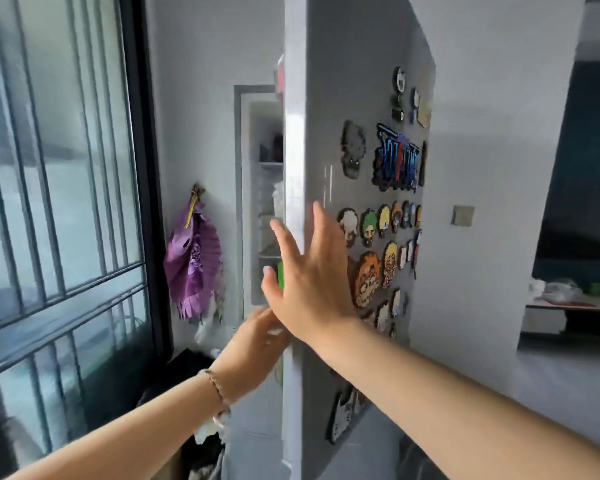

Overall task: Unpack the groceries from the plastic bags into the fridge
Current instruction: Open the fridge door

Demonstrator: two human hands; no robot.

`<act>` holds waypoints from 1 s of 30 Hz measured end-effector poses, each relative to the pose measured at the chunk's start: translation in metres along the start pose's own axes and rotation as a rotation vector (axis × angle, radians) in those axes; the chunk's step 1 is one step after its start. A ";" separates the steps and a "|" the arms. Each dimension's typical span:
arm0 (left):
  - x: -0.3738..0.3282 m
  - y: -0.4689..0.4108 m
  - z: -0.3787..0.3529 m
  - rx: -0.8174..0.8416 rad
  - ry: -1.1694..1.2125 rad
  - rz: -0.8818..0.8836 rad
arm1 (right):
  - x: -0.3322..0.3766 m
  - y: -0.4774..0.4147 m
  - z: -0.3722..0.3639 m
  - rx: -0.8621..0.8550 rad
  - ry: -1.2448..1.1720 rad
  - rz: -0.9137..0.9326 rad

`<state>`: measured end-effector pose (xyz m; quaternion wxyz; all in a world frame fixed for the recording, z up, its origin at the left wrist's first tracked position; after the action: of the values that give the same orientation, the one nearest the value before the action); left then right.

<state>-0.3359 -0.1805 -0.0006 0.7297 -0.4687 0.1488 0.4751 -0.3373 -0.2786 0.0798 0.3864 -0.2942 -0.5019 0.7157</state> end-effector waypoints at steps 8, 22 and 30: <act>-0.057 0.017 -0.035 0.280 -0.176 -0.087 | -0.055 0.032 0.079 0.040 0.362 -0.356; -0.127 -0.042 -0.116 0.319 -0.421 -0.051 | -0.240 0.096 0.191 0.185 0.496 -0.761; -0.161 -0.098 -0.205 0.287 -0.418 0.028 | -0.387 0.112 0.227 0.198 0.305 -0.752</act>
<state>-0.2886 -0.4498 0.0535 0.7970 -0.2496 0.0673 0.5459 -0.3453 -0.7402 0.0597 0.7171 -0.1547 -0.4402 0.5178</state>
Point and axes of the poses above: each hand's wrist, its own y-axis away from the middle knuckle, its own z-axis out of the back of the hand, x = y × z, the point moved 3 cm from there along -y, towards the middle knuckle, and after that the axes turned 1 degree about -x, right-handed, at the moved point
